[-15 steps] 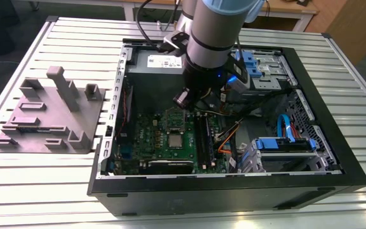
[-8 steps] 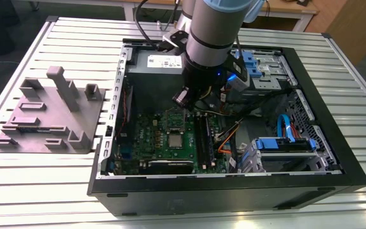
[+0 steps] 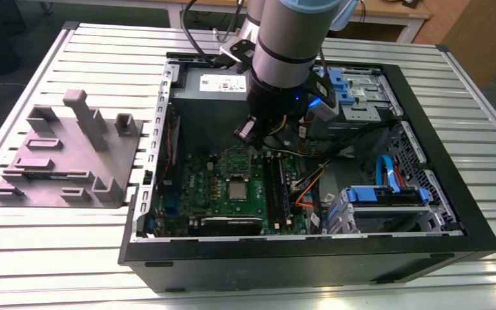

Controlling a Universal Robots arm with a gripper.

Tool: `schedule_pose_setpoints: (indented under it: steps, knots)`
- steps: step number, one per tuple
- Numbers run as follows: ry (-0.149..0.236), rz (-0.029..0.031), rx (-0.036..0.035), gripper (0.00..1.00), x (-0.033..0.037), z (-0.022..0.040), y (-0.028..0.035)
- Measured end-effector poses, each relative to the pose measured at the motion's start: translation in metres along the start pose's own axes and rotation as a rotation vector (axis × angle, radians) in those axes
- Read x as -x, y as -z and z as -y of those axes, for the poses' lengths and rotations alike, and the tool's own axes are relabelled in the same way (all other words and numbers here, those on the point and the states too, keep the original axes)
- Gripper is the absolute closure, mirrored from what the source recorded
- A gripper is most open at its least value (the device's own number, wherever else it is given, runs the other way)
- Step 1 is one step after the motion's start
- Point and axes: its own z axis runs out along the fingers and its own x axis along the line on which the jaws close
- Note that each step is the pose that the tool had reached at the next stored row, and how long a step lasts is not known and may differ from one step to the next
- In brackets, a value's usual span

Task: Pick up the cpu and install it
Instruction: 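Close the cpu cover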

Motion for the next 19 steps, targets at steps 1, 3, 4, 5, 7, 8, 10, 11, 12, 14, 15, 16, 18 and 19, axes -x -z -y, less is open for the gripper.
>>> schedule_pose_setpoints:
  steps: [1, 3, 4, 5, 7, 8, 10, 11, 12, 14, 15, 16, 18, 19]
  knots:
    - [0.006, -0.0007, 0.0001, 0.90, 0.0000, -0.0001, 0.0000]
    - [0.021, -0.0023, 0.0004, 0.90, 0.0001, -0.0001, 0.0001]
    - [0.029, -0.0029, 0.0006, 0.90, 0.0001, -0.0002, 0.0001]
    - [0.036, -0.0034, 0.0008, 0.90, 0.0001, -0.0002, 0.0002]
    - [0.040, -0.0041, 0.0008, 0.90, 0.0002, -0.0003, 0.0013]
    - [0.040, -0.0039, 0.0009, 0.90, 0.0002, -0.0004, 0.0020]
    - [0.040, -0.0038, 0.0009, 0.90, 0.0003, -0.0005, 0.0034]
    - [0.040, -0.0038, 0.0010, 0.90, 0.0003, -0.0006, 0.0040]
    - [0.040, -0.0036, 0.0010, 0.90, 0.0003, -0.0006, 0.0044]
    - [0.041, -0.0035, 0.0011, 0.90, 0.0003, -0.0007, 0.0045]
    - [0.042, -0.0037, 0.0011, 0.90, 0.0001, -0.0009, 0.0047]
    - [0.044, -0.0040, 0.0011, 0.90, 0.0000, -0.0010, 0.0048]
    - [0.047, -0.0041, 0.0014, 0.90, -0.0002, -0.0013, 0.0051]
    - [0.048, -0.0041, 0.0015, 0.90, -0.0003, -0.0014, 0.0052]
